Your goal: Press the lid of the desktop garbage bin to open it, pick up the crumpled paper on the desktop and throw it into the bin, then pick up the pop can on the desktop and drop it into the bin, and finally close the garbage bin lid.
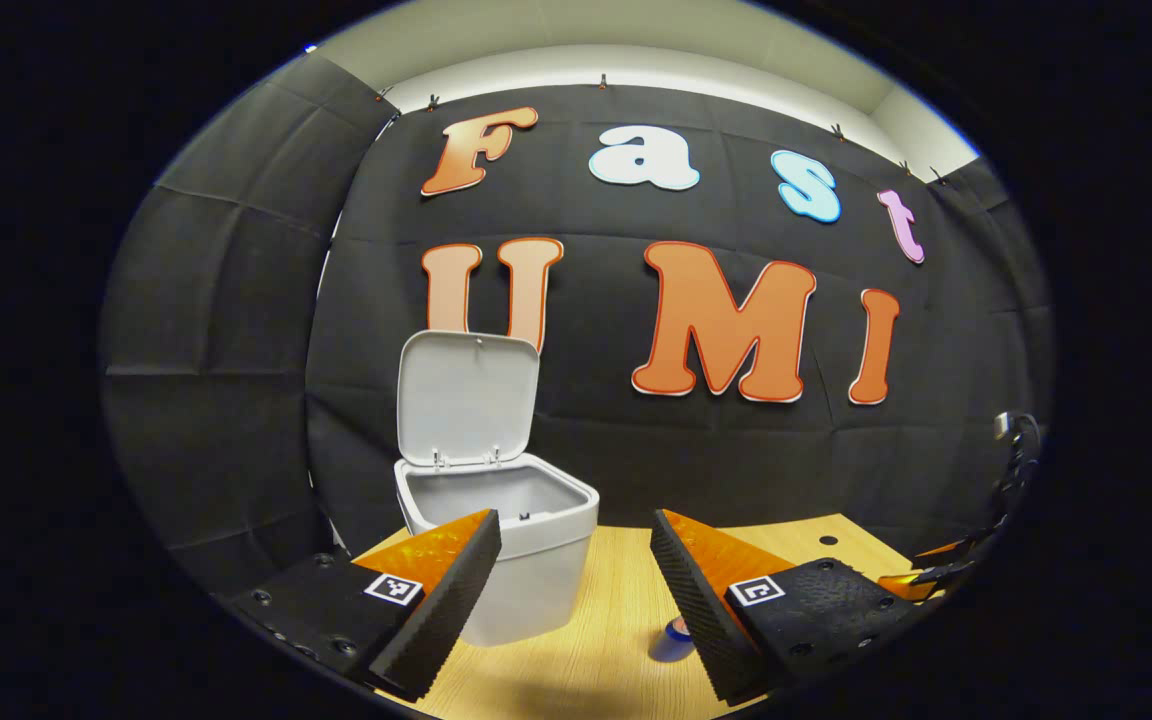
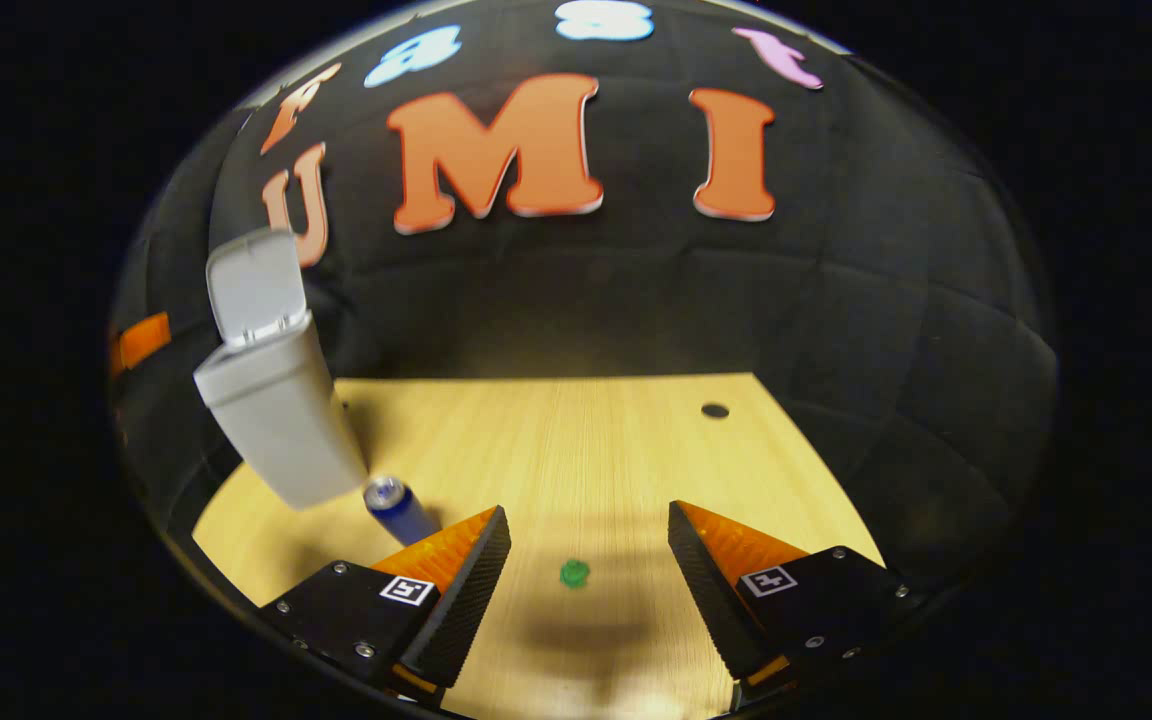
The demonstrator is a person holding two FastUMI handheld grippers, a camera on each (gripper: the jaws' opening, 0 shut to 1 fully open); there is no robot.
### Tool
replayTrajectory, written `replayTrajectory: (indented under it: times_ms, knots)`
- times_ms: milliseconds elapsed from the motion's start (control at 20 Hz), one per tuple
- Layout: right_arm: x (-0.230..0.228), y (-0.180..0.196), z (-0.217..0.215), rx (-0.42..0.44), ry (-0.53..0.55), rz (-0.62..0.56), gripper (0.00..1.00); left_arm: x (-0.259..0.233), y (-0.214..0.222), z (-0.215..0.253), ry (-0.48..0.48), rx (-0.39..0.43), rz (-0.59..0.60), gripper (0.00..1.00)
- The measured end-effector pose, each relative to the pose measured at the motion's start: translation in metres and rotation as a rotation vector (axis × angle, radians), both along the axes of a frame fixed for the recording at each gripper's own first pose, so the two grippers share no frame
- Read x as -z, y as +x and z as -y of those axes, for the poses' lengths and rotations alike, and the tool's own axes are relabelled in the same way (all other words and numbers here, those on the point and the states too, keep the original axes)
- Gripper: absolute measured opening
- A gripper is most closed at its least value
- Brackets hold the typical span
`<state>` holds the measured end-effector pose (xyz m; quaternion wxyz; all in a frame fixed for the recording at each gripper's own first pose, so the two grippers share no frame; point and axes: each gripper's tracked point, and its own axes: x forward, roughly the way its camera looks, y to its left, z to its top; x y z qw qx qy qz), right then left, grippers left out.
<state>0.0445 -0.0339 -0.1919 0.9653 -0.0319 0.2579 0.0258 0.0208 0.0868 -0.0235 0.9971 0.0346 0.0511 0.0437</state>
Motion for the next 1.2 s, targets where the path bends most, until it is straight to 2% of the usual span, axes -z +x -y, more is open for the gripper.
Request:
replayTrajectory:
  times_ms: [150, 300, 600, 750, 900, 1200]
  knots:
    - [0.057, 0.016, -0.017, -0.037, -0.046, -0.144, 0.95, 0.031, -0.007, 0.000, 0.000, 0.021, -0.076, 0.95]
    - [0.091, 0.031, -0.018, -0.050, -0.068, -0.218, 0.96, 0.049, -0.009, -0.012, -0.025, 0.016, -0.128, 0.95]
    - [0.121, 0.054, -0.001, 0.007, -0.085, -0.301, 0.94, 0.055, -0.007, -0.053, -0.011, -0.044, -0.150, 0.95]
    - [0.124, 0.055, -0.008, -0.011, -0.031, -0.337, 0.85, 0.060, -0.003, -0.064, 0.004, -0.059, -0.162, 0.95]
    - [0.131, 0.053, -0.007, -0.026, -0.070, -0.366, 0.76, 0.063, 0.000, -0.068, 0.009, -0.062, -0.176, 0.95]
    - [0.143, 0.049, -0.002, -0.047, -0.115, -0.432, 0.76, 0.068, 0.004, -0.071, 0.021, -0.062, -0.196, 0.95]
